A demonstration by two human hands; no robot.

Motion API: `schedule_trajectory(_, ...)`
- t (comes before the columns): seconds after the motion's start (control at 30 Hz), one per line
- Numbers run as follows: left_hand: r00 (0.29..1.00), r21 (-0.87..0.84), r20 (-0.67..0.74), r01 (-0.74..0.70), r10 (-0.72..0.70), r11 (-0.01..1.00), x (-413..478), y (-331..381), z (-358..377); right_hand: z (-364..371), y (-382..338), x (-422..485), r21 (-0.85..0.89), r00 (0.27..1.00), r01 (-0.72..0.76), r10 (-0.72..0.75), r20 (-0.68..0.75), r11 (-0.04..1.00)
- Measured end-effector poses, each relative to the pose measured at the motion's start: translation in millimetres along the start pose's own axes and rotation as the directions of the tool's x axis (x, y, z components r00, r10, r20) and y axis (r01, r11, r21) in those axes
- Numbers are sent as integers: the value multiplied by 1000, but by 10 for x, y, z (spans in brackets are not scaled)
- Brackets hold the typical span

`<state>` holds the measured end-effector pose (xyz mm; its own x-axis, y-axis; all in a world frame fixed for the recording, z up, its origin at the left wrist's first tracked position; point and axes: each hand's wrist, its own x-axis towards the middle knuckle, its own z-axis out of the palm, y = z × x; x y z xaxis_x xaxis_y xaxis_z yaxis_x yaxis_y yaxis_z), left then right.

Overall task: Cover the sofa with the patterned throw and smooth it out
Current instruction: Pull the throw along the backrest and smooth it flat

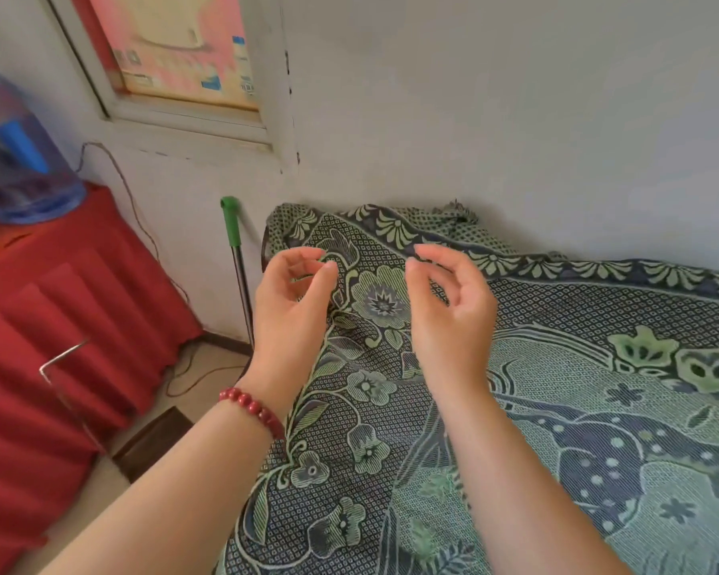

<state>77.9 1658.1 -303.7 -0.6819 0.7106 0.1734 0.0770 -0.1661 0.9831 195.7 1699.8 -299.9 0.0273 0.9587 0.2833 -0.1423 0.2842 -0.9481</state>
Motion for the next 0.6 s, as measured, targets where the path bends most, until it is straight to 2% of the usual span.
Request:
schedule_trajectory(0.43,989,108,109,86,-97,990,1535,-994,194,696,1084,1076,-99,992,-38,25,-126,994)
schedule_trajectory(0.6,985,259,149,49,-90,965,1933,-1553,316,890,1682,1257,-163,993,-82,66,-102,983)
